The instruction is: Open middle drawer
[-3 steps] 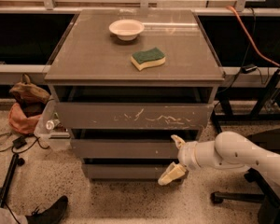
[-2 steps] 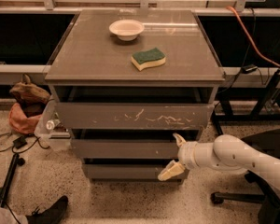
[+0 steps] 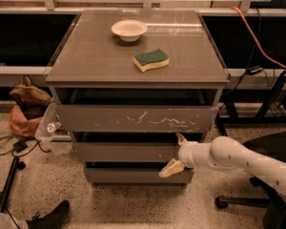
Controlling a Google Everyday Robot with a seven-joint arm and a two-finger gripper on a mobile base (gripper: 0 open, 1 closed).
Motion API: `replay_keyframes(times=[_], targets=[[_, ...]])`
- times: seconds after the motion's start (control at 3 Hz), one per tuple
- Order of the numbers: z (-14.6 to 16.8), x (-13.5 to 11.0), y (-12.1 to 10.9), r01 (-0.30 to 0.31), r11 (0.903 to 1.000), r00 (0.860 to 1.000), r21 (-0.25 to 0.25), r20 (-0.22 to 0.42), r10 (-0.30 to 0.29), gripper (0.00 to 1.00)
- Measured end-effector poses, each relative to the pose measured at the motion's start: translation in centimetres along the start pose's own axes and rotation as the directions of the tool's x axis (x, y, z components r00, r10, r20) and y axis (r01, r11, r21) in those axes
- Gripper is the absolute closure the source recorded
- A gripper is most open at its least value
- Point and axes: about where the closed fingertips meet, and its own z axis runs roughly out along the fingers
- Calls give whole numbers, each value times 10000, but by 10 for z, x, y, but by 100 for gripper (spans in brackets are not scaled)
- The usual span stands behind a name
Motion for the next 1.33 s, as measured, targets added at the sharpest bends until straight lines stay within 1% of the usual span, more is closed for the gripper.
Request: replay_keyframes(times=[0.33, 0.67, 1.0, 1.33], targets=[[23, 6, -10, 156, 9997, 9997, -203, -167, -159, 0], [43, 11, -16, 221, 9984, 9992, -523, -324, -238, 0], [60, 16, -14, 247, 9954, 9985, -922, -462, -290, 0], [72, 20, -10, 260, 9924, 9979, -1207, -562, -330, 0]])
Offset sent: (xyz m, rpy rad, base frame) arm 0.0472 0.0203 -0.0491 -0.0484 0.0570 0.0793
